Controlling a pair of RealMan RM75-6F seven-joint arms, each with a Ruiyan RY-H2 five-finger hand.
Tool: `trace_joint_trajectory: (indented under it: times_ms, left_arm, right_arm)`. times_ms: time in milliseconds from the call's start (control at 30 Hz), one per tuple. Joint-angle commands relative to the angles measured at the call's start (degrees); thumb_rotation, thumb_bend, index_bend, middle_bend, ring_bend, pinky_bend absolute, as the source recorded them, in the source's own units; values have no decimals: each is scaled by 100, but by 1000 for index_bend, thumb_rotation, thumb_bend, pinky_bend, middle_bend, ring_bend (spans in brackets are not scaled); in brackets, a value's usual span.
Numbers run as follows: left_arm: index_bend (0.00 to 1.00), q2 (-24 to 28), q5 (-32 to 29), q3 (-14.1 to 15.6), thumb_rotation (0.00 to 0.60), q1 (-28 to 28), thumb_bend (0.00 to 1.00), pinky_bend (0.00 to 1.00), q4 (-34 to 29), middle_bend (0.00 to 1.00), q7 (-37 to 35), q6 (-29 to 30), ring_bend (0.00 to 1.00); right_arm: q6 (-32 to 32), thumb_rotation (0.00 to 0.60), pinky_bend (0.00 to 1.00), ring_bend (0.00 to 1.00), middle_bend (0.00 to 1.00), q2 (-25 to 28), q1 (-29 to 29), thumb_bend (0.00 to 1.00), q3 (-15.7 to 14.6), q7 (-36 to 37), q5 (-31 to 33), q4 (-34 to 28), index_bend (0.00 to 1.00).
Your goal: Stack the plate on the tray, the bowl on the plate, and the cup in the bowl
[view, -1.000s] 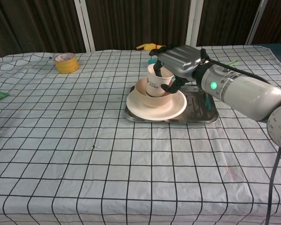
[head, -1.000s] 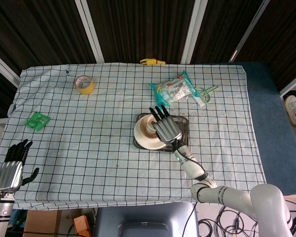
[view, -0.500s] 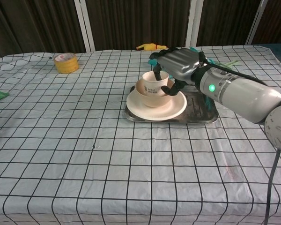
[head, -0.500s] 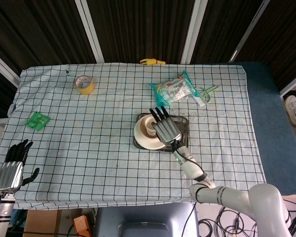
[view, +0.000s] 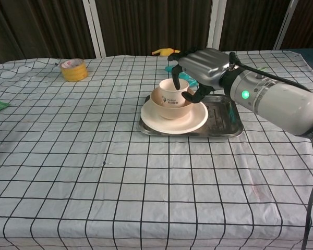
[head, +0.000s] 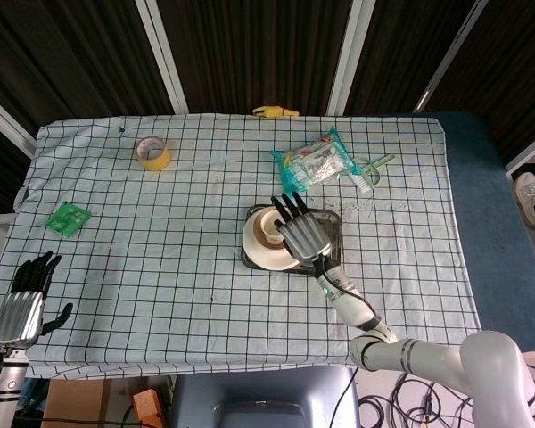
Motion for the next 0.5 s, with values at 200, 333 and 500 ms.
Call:
trace_joint_trajectory:
  times_ms: [200, 333, 500]
  left_arm:
    - [0, 45, 42, -9, 600, 65, 332, 5, -73, 0, 29, 178, 0]
    - [0, 263, -20, 70, 600, 216, 341, 6, -323, 0, 169, 229, 0]
    - [0, 852, -141, 293, 600, 503, 364, 5, -1272, 0, 536, 229, 0]
  right_arm:
    - [544, 600, 0, 0, 0, 715, -392, 303, -175, 195, -387, -1081, 209]
    - [912, 600, 0, 0, 0, 1519, -891, 302, -509, -11, -453, -2253, 77]
    - [2219, 600, 0, 0, 0, 2953, -2193, 302, -1602, -843, -808, -3970, 15]
